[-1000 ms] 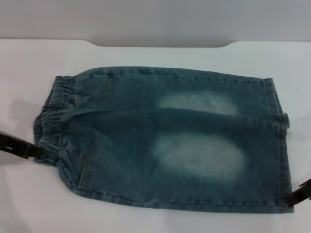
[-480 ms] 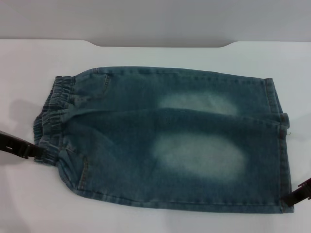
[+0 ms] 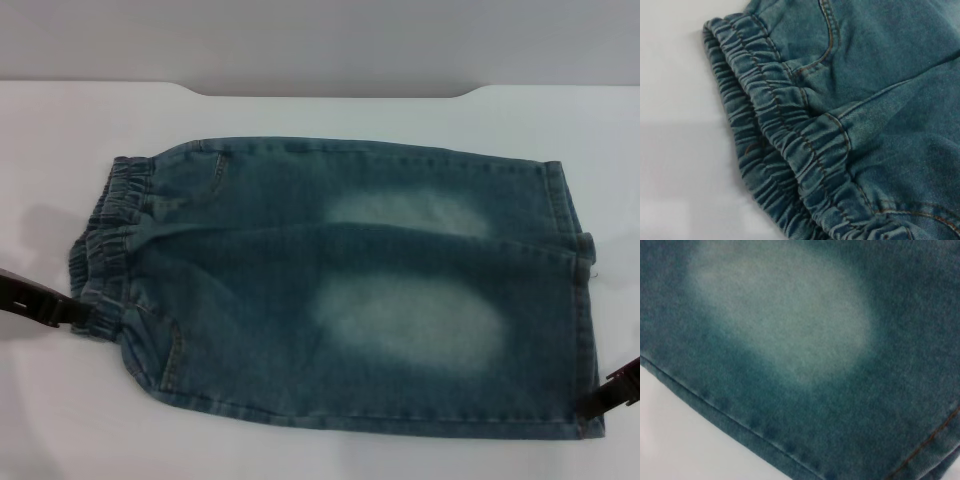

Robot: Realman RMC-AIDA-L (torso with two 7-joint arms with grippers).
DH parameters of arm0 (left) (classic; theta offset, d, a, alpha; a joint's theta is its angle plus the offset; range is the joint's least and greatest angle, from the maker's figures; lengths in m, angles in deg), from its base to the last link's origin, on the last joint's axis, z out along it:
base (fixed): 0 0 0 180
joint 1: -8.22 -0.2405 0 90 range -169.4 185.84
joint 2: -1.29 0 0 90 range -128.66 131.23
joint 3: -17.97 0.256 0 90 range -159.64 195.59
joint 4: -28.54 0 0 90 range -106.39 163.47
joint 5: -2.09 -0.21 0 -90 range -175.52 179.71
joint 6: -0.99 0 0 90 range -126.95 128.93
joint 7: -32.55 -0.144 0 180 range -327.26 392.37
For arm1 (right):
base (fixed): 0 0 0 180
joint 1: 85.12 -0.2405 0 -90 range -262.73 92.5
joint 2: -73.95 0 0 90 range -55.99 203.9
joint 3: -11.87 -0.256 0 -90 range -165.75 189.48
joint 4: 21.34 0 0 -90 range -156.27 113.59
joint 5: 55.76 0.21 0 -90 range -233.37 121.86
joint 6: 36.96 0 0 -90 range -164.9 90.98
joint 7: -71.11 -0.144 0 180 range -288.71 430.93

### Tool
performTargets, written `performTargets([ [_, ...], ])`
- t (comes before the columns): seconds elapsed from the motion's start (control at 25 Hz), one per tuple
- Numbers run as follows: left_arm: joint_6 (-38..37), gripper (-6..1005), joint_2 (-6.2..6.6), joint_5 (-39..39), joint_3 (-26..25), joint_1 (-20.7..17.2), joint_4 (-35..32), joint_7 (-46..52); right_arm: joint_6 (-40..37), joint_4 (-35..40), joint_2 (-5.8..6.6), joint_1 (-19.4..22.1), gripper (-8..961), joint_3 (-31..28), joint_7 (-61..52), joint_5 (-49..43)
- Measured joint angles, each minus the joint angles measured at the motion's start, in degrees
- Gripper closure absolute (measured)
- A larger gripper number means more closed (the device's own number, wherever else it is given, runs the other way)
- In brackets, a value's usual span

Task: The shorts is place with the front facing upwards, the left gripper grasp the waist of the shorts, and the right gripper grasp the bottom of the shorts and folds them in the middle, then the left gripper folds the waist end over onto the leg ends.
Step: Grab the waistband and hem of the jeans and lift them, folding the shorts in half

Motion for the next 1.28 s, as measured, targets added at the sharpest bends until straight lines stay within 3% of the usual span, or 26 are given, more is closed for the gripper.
performTargets([
  [0.88, 0.0, 971, -0.05, 0.0, 0.0, 0.0, 0.0, -0.1, 0.6, -1.6, -0.15, -0.3, 833, 2.8, 0.5, 1.5],
  [1.08, 0.0, 972, -0.05, 0.0, 0.0, 0.0, -0.1, -0.1, 0.7, -1.6, -0.09, -0.2, 937, 3.7, 0.5, 1.5],
  [1.28, 0.0, 972, -0.04, 0.0, 0.0, 0.0, 0.0, 0.0, 0.7, -1.3, -0.08, 0.0, 937, 3.7, 0.5, 1.6],
])
